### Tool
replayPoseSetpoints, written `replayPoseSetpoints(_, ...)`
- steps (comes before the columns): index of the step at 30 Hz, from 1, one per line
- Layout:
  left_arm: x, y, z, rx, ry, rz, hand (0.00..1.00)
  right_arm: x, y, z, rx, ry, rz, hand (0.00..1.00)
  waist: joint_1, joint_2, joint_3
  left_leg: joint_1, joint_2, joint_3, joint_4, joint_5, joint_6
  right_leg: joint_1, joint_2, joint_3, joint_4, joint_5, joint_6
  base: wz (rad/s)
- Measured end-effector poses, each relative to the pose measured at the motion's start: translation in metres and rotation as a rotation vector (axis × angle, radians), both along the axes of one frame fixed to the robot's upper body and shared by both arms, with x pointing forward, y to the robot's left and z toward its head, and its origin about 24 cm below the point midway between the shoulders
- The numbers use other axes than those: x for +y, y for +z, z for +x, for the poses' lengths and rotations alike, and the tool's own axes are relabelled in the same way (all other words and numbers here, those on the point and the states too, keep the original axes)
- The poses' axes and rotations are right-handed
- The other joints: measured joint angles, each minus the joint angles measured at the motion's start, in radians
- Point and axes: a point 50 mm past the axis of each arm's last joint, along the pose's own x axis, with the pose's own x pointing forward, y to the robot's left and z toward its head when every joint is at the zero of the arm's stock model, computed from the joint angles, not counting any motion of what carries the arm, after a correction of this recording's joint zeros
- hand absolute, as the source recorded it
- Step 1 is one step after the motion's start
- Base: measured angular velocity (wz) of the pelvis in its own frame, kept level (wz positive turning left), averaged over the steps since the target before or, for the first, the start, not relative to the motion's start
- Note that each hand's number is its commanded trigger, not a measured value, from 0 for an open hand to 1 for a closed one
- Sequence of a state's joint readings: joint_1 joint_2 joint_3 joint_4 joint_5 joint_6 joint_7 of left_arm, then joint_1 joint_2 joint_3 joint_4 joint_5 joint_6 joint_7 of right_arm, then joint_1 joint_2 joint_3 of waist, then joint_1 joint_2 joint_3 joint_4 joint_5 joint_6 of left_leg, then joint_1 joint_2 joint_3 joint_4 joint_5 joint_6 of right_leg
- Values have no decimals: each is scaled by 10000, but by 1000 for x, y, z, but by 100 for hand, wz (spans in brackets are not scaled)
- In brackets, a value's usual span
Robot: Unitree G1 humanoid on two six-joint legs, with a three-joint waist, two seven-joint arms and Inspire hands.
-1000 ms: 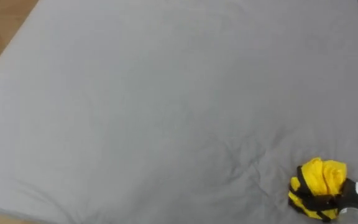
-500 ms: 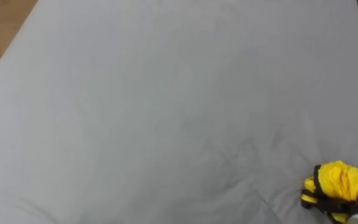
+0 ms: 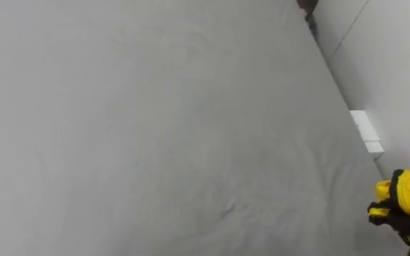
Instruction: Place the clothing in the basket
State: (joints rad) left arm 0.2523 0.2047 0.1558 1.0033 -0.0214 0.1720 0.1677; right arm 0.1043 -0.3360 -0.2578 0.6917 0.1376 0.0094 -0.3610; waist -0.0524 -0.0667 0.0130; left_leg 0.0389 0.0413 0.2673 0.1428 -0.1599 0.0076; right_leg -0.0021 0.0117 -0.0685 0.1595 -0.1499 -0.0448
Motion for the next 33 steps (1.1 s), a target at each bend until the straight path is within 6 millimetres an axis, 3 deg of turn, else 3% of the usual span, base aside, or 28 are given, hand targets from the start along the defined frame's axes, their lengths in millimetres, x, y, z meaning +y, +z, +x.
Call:
replayPoseSetpoints(4,0,0,-15,838,-108,13,0,-3,0,-4,162,-193,-113,100,-463,142,-24,99,39,465,-63,5,-12,-190,113,471,161,75,-47,-34)
replayPoseSetpoints(10,2,0,-24,1397,321,-23,0,-10,-1,-28,280,-837,-122,100,-776,176,6,260,160,1007,-73,-40,-88,-279,274,948,294,107,-86,-24)
replayPoseSetpoints(14,3,1,-30,1891,290,1,0,-6,-11,-52,879,-1115,75,100,-926,250,74,271,258,1443,-70,-75,-149,-452,428,1394,298,244,-129,-29)
replayPoseSetpoints(16,3,1,-32,2169,224,18,0,1,-18,-61,1105,-1236,327,100,-1174,271,119,174,353,1591,-51,-101,-190,-589,471,1505,303,287,-111,-23)
replayPoseSetpoints(23,1,0,-35,2412,192,-37,0,7,-35,-69,1806,-1696,930,100,-1396,426,184,-162,430,2051,127,-127,-184,-1028,601,1943,289,542,-109,-21)
replayPoseSetpoints(28,-4,-2,-33,2538,-215,-161,0,8,-36,-52,1230,-2273,1498,100,-1414,834,148,-663,496,2209,344,-158,-105,-1565,628,2192,363,703,-71,-17)
replayPoseSetpoints(30,-6,-3,-29,2486,-445,-200,0,8,-33,-34,871,-2171,1519,100,-1418,1162,149,-1129,495,2260,579,-197,-35,-2080,622,2306,629,722,-37,-14)
replayPoseSetpoints(31,-7,-3,-25,2417,-565,-216,0,7,-30,-27,712,-2107,1475,100,-1421,1346,110,-1327,466,2265,603,-198,-22,-2318,599,2318,725,724,-14,-6)
replayPoseSetpoints(33,-9,-4,-19,2286,-881,-213,0,6,-26,-17,426,-2035,1441,100,-1418,1559,115,-1548,340,2314,601,-182,13,-2706,608,2363,1037,648,35,-11)
